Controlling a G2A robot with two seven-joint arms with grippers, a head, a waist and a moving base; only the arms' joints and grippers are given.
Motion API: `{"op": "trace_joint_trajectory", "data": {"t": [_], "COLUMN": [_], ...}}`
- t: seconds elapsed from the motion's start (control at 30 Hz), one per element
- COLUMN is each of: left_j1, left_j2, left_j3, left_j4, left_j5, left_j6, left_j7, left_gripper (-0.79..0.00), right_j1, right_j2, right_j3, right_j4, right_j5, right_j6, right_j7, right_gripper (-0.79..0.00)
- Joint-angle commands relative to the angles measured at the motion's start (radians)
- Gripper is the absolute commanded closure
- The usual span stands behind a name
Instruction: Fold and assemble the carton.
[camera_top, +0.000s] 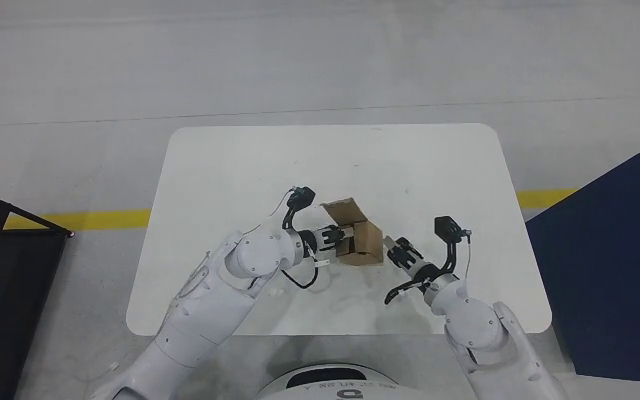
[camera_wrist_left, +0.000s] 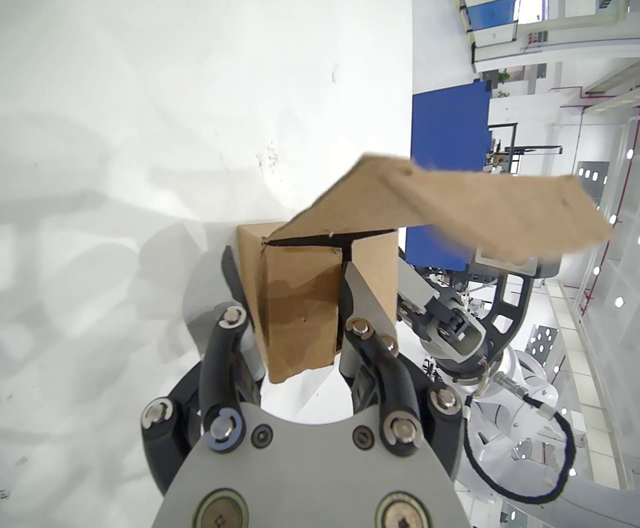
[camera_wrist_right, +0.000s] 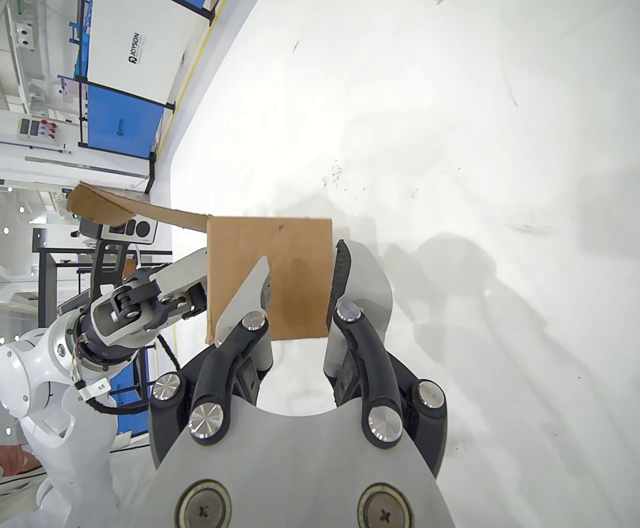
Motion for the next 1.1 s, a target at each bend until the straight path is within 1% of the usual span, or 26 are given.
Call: {"op": "trace_joint_trajectory", "data": {"t": [0.0, 0.07, 0.13, 0.17, 0.2, 0.3, 0.33, 0.37, 0.4, 0.43, 0.47, 0.6, 0.73, 0.97, 1.07], "left_j1": [-0.001, -0.002, -0.002, -0.002, -0.001, 0.003, 0.004, 0.005, 0.008, 0.01, 0.013, 0.031, 0.062, 0.149, 0.179], "left_j2": [0.001, 0.002, 0.003, 0.004, 0.005, 0.009, 0.011, 0.013, 0.015, 0.017, 0.019, 0.029, 0.042, 0.068, 0.079], "left_j3": [0.003, 0.004, 0.004, 0.002, 0.0, -0.009, -0.011, -0.013, -0.015, -0.019, -0.023, -0.047, -0.089, -0.188, -0.203], "left_j4": [0.0, 0.0, -0.005, -0.01, -0.014, -0.03, -0.037, -0.045, -0.054, -0.064, -0.075, -0.116, -0.154, -0.229, -0.241], "left_j5": [0.006, 0.01, 0.017, 0.02, 0.022, 0.037, 0.045, 0.055, 0.062, 0.068, 0.074, 0.103, 0.124, 0.146, 0.198], "left_j6": [0.0, 0.0, -0.001, 0.0, 0.001, 0.003, 0.004, 0.004, 0.006, 0.009, 0.011, 0.022, 0.031, 0.042, 0.04], "left_j7": [-0.006, -0.012, -0.015, -0.016, -0.018, -0.026, -0.031, -0.037, -0.042, -0.046, -0.05, -0.067, -0.085, -0.097, -0.118], "left_gripper": [-0.271, -0.185, -0.065, -0.04, -0.022, -0.052, -0.099, -0.246, -0.332, -0.619, -0.785, -0.785, -0.785, -0.785, -0.785], "right_j1": [0.002, 0.007, 0.012, 0.014, 0.015, 0.016, 0.016, 0.015, 0.015, 0.014, 0.013, 0.007, 0.003, 0.006, 0.014], "right_j2": [0.0, -0.001, -0.001, -0.001, -0.001, -0.001, -0.001, -0.001, 0.0, 0.0, 0.0, 0.001, 0.002, 0.003, 0.003], "right_j3": [-0.008, -0.015, -0.021, -0.024, -0.026, -0.026, -0.024, -0.024, -0.023, -0.023, -0.022, -0.019, -0.013, -0.003, -0.004], "right_j4": [0.001, 0.004, 0.008, 0.008, 0.008, 0.004, 0.003, 0.002, 0.001, 0.0, 0.0, -0.004, -0.006, -0.004, -0.001], "right_j5": [0.003, 0.004, 0.005, 0.006, 0.005, 0.011, 0.014, 0.017, 0.018, 0.02, 0.021, 0.02, 0.022, 0.026, 0.022], "right_j6": [-0.004, -0.004, -0.004, -0.005, -0.005, -0.005, -0.006, -0.007, -0.007, -0.008, -0.008, -0.003, -0.003, -0.014, -0.016], "right_j7": [0.004, 0.006, 0.009, 0.009, 0.008, 0.006, 0.005, 0.005, 0.005, 0.006, 0.006, 0.001, 0.002, -0.026, -0.032], "right_gripper": [-0.302, -0.308, -0.311, -0.311, -0.314, -0.311, -0.311, -0.314, -0.314, -0.317, -0.32, -0.326, -0.326, -0.32, -0.314]}}
